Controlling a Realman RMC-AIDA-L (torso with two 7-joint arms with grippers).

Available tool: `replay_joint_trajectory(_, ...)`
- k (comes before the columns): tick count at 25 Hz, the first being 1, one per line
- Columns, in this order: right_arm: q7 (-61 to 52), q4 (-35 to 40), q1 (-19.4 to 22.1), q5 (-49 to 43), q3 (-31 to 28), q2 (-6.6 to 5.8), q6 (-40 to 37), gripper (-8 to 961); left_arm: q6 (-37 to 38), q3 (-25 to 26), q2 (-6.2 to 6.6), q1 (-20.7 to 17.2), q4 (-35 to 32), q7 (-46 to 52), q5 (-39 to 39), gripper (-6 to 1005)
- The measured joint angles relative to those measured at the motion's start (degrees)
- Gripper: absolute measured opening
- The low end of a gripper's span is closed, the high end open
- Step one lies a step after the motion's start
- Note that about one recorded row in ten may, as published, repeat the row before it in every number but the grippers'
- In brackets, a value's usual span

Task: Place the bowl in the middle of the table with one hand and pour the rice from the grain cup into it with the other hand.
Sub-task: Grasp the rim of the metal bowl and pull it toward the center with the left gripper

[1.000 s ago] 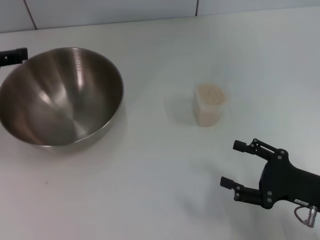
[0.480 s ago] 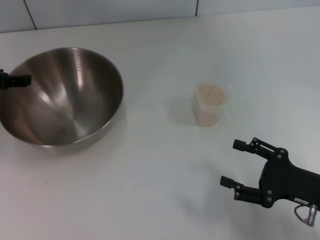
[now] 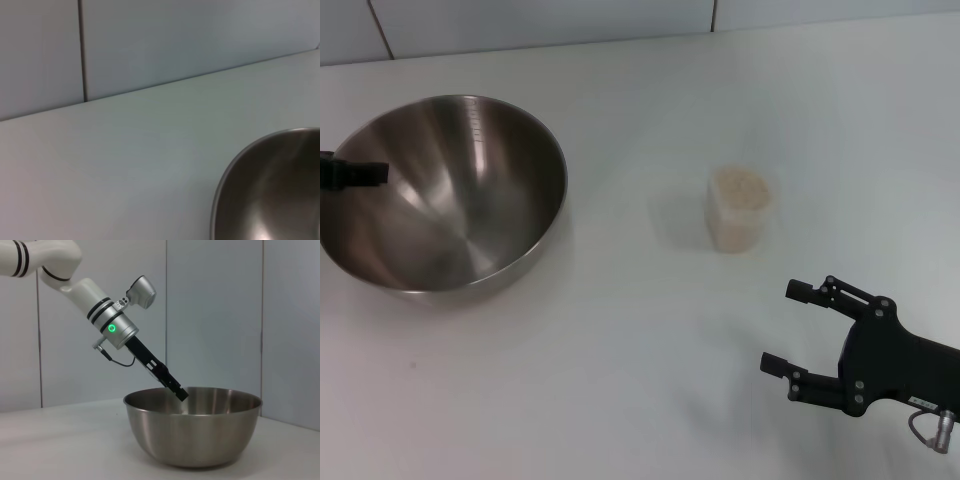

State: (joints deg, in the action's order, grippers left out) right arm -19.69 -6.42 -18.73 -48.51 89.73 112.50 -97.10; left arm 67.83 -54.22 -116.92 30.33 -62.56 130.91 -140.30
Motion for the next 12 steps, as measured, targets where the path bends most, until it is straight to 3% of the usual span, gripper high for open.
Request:
replay_joint_trajectory(7,0.0,0.0,-0.06,0.0,0.01,0.0,0.05,829,1.63,-0.1,-0.04,1.67,0.9,-0.91,-3.29,638)
replay_joint_trajectory(12,0.0,0.0,-0.07,0.0,0.01,0.0,0.18,829,1.92,-0.08,-0.23,2.38,1.33,-1.37,-4.07,493)
